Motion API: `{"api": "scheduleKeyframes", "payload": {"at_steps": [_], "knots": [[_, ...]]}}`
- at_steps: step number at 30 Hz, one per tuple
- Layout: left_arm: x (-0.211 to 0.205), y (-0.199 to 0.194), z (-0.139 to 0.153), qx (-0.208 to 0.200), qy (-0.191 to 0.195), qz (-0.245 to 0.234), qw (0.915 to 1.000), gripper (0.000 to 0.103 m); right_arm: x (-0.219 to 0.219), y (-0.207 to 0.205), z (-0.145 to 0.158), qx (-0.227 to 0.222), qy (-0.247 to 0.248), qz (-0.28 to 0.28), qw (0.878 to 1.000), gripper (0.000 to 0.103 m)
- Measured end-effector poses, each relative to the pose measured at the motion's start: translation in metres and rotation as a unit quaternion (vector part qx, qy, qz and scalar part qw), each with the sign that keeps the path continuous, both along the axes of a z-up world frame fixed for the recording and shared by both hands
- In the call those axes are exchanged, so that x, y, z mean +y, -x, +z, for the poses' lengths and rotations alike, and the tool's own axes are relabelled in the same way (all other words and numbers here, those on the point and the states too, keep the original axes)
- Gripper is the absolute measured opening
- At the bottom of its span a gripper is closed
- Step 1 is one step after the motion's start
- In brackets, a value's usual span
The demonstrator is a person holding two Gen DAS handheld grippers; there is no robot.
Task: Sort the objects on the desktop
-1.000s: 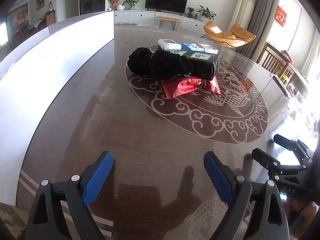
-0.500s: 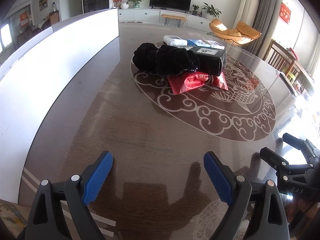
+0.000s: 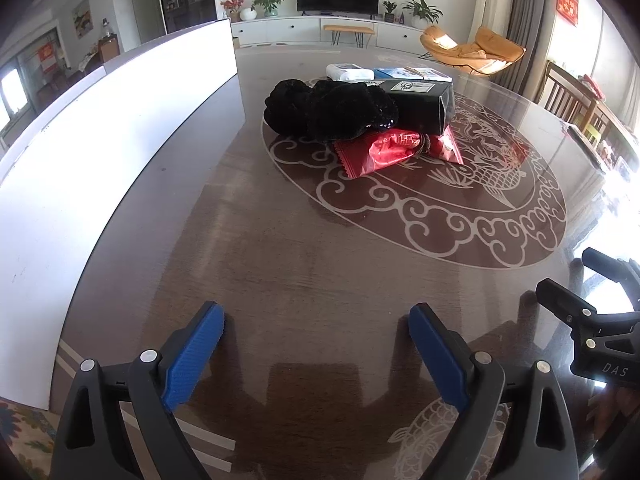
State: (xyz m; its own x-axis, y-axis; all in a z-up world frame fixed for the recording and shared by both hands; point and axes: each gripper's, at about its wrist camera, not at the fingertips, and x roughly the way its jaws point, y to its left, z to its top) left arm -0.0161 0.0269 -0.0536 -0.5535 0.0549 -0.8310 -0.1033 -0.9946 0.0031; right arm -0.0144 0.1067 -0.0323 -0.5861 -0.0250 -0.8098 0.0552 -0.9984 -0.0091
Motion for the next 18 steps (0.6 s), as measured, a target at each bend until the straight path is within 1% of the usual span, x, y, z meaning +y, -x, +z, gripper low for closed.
{"api": "scheduleKeyframes", "payload": {"at_steps": [3, 4, 5, 8, 18], "knots": [[0.0003, -0.0002, 0.0000, 0.000, 0.001, 0.000, 1.0000, 0.095, -0.0001, 0.0001, 0.0000, 0.000, 0.000, 0.000, 1.000, 0.101], [0.0004, 0.0000, -0.0007, -0.001, 0.002, 0.002, 1.0000, 0.100, -0.0001, 0.0002, 0.0000, 0.000, 0.000, 0.000, 1.000, 0.101], [-0.0005, 0.0014, -0.0024, -0.006, 0.002, 0.005, 1.0000, 0.103, -0.0001, 0.0002, 0.0000, 0.000, 0.000, 0.000, 1.000, 0.101], [-0.0030, 0.0027, -0.0032, -0.006, 0.000, 0.012, 0.9999, 0.103, 0.0001, 0.0004, -0.0008, 0.000, 0.000, -0.001, 1.000, 0.102], [-0.0034, 0.0026, -0.0037, -0.006, 0.000, 0.012, 0.9999, 0.103, -0.0002, 0.0004, -0.0006, 0.000, 0.000, -0.001, 1.000, 0.102]]}}
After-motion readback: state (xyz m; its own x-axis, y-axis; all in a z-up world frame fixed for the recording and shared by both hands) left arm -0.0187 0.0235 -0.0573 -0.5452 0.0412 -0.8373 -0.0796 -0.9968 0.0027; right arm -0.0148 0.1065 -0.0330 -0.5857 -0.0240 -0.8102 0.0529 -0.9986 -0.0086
